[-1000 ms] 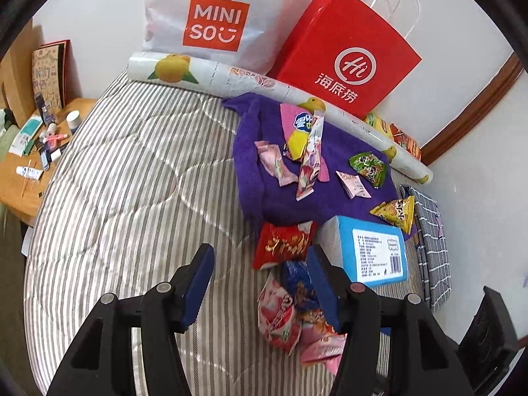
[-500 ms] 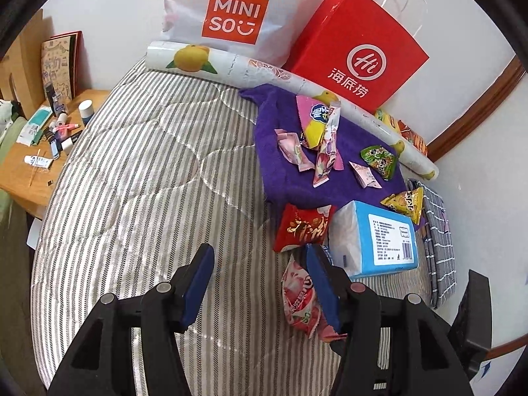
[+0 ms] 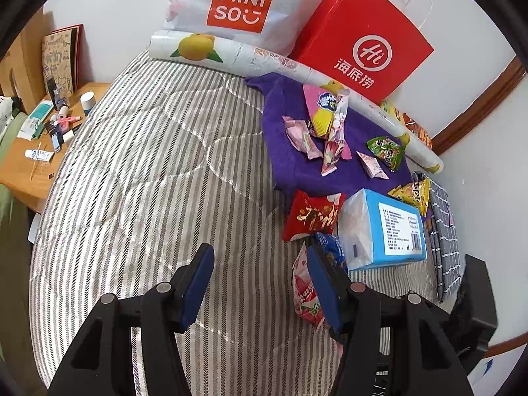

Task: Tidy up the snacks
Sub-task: 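Withdraw both tools toward the snacks beside the blue tissue box, then grasp the pink panda snack bag with the right tool while the left tool grasps a pink-red candy bag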

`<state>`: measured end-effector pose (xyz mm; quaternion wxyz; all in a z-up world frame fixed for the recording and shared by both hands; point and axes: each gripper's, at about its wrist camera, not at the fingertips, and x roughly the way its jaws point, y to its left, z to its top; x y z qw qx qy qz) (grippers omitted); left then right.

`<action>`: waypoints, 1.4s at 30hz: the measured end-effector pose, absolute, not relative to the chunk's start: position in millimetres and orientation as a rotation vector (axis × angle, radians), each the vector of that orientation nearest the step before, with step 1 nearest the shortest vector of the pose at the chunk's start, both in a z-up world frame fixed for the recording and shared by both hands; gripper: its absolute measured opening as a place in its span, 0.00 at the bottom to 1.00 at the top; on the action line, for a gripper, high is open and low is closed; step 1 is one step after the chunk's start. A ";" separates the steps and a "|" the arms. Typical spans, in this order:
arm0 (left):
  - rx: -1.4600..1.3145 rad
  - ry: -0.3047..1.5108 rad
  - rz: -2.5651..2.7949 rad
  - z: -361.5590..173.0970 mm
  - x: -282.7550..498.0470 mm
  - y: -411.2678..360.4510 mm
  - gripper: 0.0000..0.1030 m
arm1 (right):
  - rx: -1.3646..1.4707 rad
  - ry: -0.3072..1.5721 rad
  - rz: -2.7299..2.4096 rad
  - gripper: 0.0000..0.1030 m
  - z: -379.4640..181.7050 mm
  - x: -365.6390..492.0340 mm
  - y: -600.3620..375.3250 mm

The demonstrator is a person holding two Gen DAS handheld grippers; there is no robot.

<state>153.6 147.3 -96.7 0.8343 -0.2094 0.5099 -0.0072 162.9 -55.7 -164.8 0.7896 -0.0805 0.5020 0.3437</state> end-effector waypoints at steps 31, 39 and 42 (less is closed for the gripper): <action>-0.232 1.200 -0.138 -147.9 164.5 55.4 0.55 | 0.046 1.002 0.374 0.62 -151.7 138.5 -207.3; -0.192 1.181 -0.129 -147.7 166.9 51.1 0.40 | 0.033 0.999 0.357 0.62 -150.2 135.4 -205.2; -0.215 1.177 -0.140 -147.0 165.0 56.6 0.35 | 0.036 0.998 0.352 0.62 -148.5 134.3 -204.9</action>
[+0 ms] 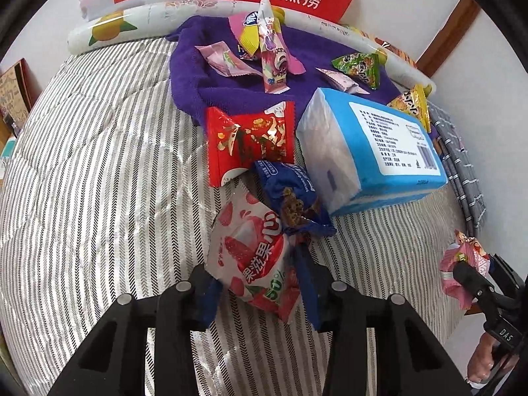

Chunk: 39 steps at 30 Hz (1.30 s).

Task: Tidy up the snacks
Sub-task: 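Grasp the pink panda snack bag with the right tool while the left tool grasps a pink-red candy bag, then carry the panda bag and pink-red candy bag toward the purple towel with both tools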

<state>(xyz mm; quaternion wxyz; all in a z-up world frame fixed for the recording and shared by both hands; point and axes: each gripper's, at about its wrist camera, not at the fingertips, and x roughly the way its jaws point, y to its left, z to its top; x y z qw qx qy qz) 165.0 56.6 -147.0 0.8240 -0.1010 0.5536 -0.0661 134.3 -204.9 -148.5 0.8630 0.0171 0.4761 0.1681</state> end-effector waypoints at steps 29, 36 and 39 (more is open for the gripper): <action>-0.274 1.062 -0.260 -81.6 121.1 46.4 0.32 | 0.063 0.915 0.312 0.62 -99.2 117.6 -208.2; -0.264 1.036 -0.301 -58.4 131.9 32.8 0.32 | 0.054 0.885 0.323 0.62 -83.3 124.7 -206.2; -0.259 1.024 -0.308 -49.8 139.2 29.7 0.32 | 0.058 0.881 0.329 0.62 -79.7 131.5 -204.7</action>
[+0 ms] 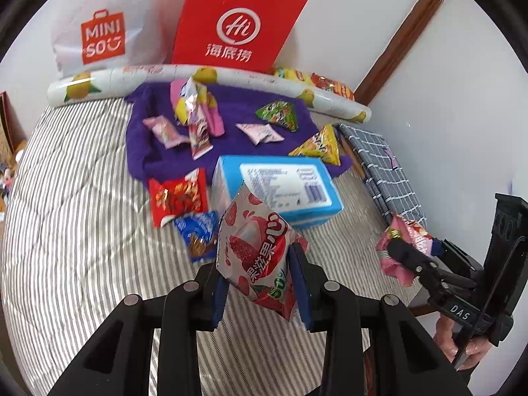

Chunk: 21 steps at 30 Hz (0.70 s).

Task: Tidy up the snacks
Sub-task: 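Carry the panda bag and pink-red candy bag toward the purple towel with both tools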

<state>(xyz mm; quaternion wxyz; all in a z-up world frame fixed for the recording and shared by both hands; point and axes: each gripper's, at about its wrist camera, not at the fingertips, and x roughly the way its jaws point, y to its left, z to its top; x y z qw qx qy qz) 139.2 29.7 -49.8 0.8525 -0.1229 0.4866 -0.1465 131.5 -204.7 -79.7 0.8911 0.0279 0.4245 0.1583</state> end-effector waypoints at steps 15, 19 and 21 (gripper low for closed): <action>-0.277 0.989 -0.311 -29.2 183.0 33.7 0.32 | 0.040 0.828 0.350 0.62 -56.0 176.7 -193.6; -0.283 0.990 -0.302 -29.8 195.5 39.2 0.32 | 0.036 0.822 0.351 0.62 -53.7 190.5 -189.6; -0.285 0.992 -0.296 -30.6 203.1 42.2 0.32 | 0.035 0.820 0.352 0.62 -53.3 198.4 -187.6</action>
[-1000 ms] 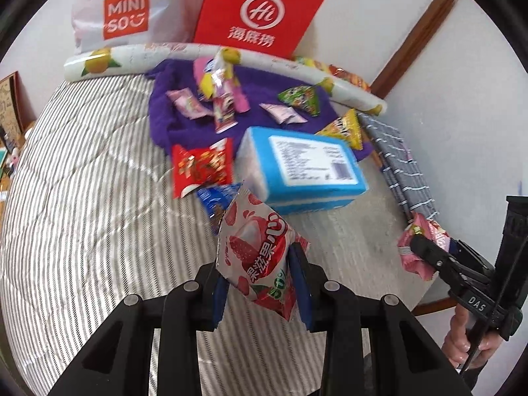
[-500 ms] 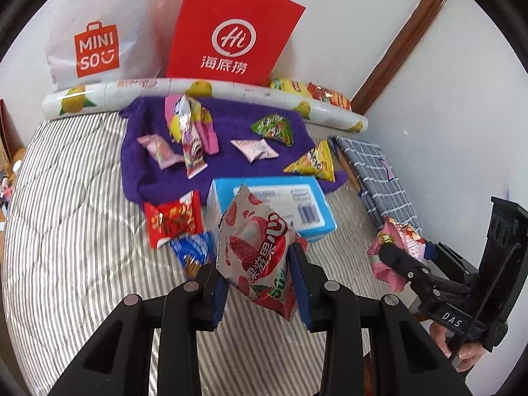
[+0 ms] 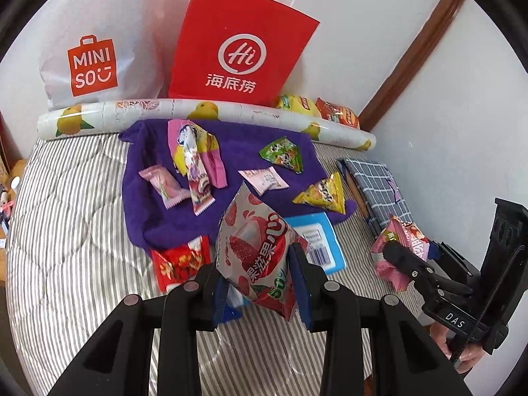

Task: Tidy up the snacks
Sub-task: 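Carry the panda bag and pink-red candy bag toward the purple towel with both tools, then open both tools to drop the panda bag and candy bag onto the towel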

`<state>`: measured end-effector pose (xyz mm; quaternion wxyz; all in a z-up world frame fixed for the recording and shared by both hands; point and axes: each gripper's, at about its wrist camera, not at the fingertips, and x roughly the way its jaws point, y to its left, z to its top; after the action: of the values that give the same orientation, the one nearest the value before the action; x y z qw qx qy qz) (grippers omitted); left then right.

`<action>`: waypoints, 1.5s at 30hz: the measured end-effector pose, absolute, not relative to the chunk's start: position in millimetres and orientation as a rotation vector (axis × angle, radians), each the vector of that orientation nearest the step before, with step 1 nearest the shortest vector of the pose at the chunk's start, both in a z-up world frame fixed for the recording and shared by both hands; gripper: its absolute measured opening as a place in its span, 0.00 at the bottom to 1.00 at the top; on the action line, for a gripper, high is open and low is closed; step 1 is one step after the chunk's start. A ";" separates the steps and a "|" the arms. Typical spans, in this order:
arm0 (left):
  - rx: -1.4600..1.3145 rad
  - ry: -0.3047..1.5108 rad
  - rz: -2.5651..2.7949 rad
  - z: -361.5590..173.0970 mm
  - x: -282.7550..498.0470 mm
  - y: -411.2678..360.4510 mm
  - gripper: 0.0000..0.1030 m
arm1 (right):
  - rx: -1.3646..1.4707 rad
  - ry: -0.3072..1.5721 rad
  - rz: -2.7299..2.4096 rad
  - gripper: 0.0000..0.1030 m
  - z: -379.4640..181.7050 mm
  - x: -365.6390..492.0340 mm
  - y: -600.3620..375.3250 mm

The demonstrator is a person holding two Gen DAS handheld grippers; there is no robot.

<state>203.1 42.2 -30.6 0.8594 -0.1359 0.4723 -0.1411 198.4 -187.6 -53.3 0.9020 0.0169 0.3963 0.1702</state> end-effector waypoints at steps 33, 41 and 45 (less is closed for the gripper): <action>-0.354 1.052 -0.099 -79.7 300.9 109.7 0.32 | 0.070 0.894 0.406 0.62 -96.1 320.5 -146.0; -0.345 1.071 -0.039 -97.5 324.7 118.1 0.32 | 0.049 0.942 0.413 0.62 -119.2 340.5 -134.2; -0.359 1.079 -0.034 -105.8 333.0 121.2 0.32 | 0.037 0.964 0.412 0.62 -129.6 348.0 -130.8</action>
<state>333.0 121.2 -105.8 0.8424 -0.1701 0.5109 -0.0163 348.0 -130.8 -129.6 0.8655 0.0178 0.4604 0.1966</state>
